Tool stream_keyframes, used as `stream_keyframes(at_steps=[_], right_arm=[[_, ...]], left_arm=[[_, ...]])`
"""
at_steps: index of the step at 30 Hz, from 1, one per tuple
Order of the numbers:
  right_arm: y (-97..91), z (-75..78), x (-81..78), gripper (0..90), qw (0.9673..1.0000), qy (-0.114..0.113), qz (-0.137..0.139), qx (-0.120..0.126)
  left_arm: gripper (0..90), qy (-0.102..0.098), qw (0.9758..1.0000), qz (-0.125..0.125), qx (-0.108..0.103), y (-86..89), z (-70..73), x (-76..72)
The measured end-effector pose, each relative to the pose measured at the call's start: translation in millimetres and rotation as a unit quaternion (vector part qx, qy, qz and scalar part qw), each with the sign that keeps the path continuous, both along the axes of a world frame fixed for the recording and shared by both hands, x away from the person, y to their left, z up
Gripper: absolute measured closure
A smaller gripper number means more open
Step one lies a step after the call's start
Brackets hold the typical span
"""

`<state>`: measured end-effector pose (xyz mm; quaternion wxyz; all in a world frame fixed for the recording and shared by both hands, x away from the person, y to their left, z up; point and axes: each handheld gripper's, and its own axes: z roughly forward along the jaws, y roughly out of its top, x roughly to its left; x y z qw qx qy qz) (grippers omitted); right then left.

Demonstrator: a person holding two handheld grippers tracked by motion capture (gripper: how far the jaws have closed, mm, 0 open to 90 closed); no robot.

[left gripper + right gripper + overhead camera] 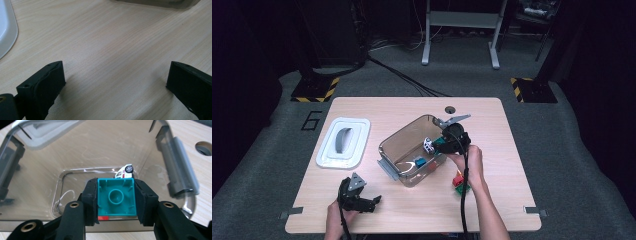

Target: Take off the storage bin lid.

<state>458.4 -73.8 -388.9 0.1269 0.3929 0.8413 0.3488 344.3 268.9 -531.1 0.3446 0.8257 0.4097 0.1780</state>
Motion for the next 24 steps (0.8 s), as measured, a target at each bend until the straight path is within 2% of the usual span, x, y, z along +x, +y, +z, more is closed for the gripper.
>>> stream_keyframes(at_steps=[10,12,14,19,24], right_arm=[[0.0,-5.9,-3.5,55.9,0.9999,0.009,0.01,-0.004],[-0.4,-5.5,-3.8,47.8,0.9999,0.011,0.011,-0.006],[-1.3,-3.5,-5.5,44.6,0.9999,0.011,0.005,-0.007],[-10.4,5.9,-14.0,25.5,0.9998,-0.011,-0.007,0.012],[-28.3,11.9,-26.7,16.3,0.9993,-0.025,-0.021,0.02]], left_arm=[[1.6,0.0,1.0,0.0,0.002,0.2,0.2,0.2],[1.6,-0.001,1.0,-0.001,0.004,0.5,0.3,0.4],[1.6,0.0,1.0,-0.001,0.002,0.3,0.2,0.3],[1.6,0.0,1.0,-0.002,0.004,0.5,0.4,0.3],[1.7,0.0,1.0,-0.001,0.002,0.3,0.2,0.3]])
